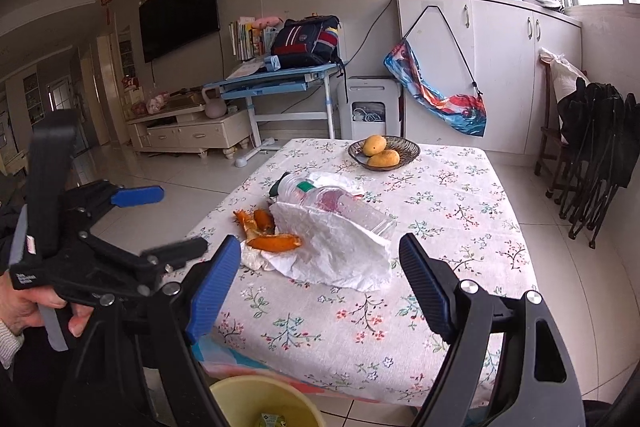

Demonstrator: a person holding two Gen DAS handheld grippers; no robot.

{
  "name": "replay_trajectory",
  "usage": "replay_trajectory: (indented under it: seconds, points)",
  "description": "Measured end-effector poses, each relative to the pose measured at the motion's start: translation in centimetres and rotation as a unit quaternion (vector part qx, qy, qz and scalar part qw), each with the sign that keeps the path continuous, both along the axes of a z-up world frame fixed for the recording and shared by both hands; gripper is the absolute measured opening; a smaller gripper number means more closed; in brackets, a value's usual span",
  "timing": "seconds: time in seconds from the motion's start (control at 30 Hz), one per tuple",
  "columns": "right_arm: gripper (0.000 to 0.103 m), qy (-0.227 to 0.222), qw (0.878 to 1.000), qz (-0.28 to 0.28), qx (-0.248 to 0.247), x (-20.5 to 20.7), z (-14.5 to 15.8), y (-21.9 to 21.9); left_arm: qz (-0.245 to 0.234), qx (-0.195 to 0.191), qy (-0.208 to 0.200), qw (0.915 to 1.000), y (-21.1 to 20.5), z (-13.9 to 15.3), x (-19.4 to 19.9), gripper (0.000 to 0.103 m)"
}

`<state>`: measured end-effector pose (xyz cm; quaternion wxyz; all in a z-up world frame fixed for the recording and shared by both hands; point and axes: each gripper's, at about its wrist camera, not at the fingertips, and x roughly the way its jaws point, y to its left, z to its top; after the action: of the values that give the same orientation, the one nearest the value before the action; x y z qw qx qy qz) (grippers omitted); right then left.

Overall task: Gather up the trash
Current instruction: 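Grasp an orange peel on the table with the left gripper, then grasp the white plastic bag with the right gripper while the left gripper lifts the peel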

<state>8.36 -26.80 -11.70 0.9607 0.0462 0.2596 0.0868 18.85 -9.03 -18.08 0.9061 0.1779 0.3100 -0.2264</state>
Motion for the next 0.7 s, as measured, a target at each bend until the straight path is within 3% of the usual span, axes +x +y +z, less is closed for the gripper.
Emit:
replay_trajectory:
  seconds: [0.13,0.27,0.33,0.43,0.47,0.53,0.6,0.7]
  points:
    - [0.078,-0.003,1.0,-0.014,0.014,0.9,0.0,-1.5,-0.046,0.026,0.029,0.9982,-2.0,-2.0,4.0,0.091]
    - [0.078,0.013,0.999,-0.029,0.044,1.2,-1.3,-2.9,-0.07,0.046,0.08,0.9933,-3.1,-4.6,8.0,0.07]
    - [0.078,0.025,0.998,-0.032,0.055,1.5,-1.9,-3.3,-0.083,0.062,0.089,0.9906,-3.7,-5.7,8.8,0.065]
    - [0.078,0.035,0.997,-0.032,0.062,1.7,-2.4,-3.6,-0.112,0.085,0.105,0.9845,-4.6,-7.2,9.2,0.044]
    - [0.078,0.036,0.997,-0.032,0.063,1.9,-2.3,-3.6,-0.117,0.088,0.113,0.9827,-4.7,-7.7,9.3,0.031]
    - [0.078,0.041,0.996,-0.032,0.067,2.1,-2.4,-3.7,-0.114,0.077,0.116,0.9836,-4.5,-7.6,9.5,0.028]
    - [0.078,0.047,0.996,-0.034,0.073,2.7,-2.5,-3.9,-0.107,0.06,0.117,0.9856,-3.9,-6.8,9.5,0.018]
    - [0.078,0.055,0.995,-0.033,0.078,3.3,-2.6,-3.8,-0.092,0.024,0.124,0.9877,-2.4,-5.6,9.4,0.018]
